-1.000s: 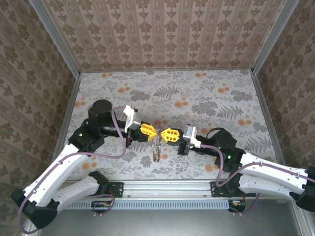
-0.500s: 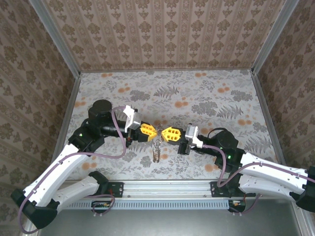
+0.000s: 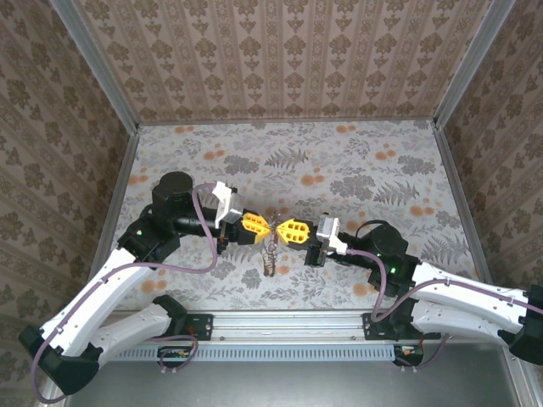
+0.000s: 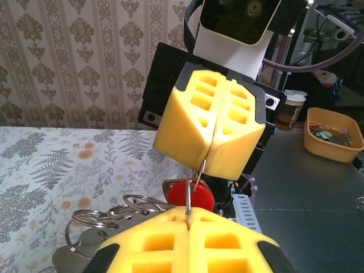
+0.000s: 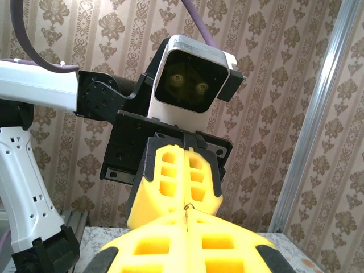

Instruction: Put the keys on the keyring

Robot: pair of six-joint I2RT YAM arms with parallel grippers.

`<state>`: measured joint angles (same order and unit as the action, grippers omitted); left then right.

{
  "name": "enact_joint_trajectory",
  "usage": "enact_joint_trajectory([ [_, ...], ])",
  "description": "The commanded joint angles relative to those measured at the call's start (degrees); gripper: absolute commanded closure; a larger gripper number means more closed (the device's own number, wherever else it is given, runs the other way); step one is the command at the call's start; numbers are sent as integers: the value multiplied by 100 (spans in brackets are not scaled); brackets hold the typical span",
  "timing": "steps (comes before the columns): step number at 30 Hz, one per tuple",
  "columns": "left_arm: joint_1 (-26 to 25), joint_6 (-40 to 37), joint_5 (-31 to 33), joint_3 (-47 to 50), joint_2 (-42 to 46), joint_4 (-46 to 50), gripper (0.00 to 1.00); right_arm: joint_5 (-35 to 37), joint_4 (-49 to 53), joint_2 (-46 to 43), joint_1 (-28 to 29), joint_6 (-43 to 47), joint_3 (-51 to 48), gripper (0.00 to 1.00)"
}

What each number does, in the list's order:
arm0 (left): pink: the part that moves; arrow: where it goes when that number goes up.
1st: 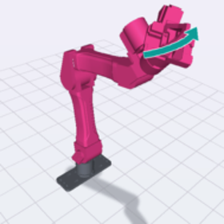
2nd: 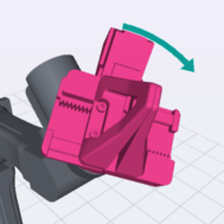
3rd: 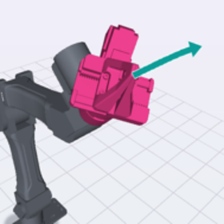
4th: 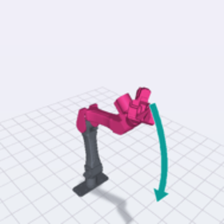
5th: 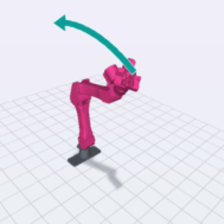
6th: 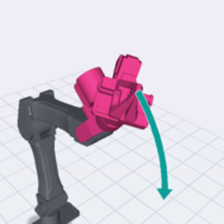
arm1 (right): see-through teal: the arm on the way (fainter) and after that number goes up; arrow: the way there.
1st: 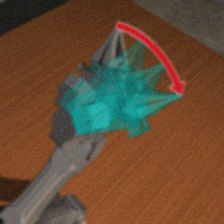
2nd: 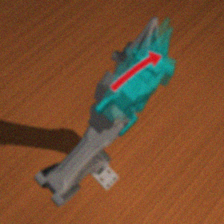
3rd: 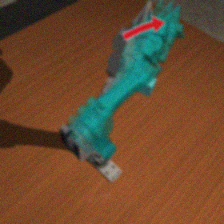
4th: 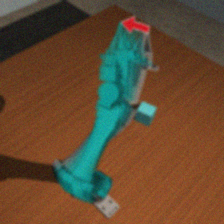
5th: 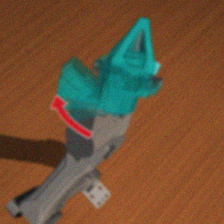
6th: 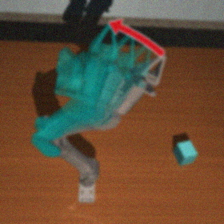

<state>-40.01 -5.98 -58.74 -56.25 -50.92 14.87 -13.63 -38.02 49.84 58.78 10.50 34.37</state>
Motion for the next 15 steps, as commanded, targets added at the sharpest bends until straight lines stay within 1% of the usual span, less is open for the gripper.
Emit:
enact_joint_trajectory([
  [1,45,63,-196,-24,70,-222,100,202,-303,-160,37,20,-39,100],
  [15,33,53,-152,-24,74,-221,100,116,-424,45,37,-106,-5,100],
])
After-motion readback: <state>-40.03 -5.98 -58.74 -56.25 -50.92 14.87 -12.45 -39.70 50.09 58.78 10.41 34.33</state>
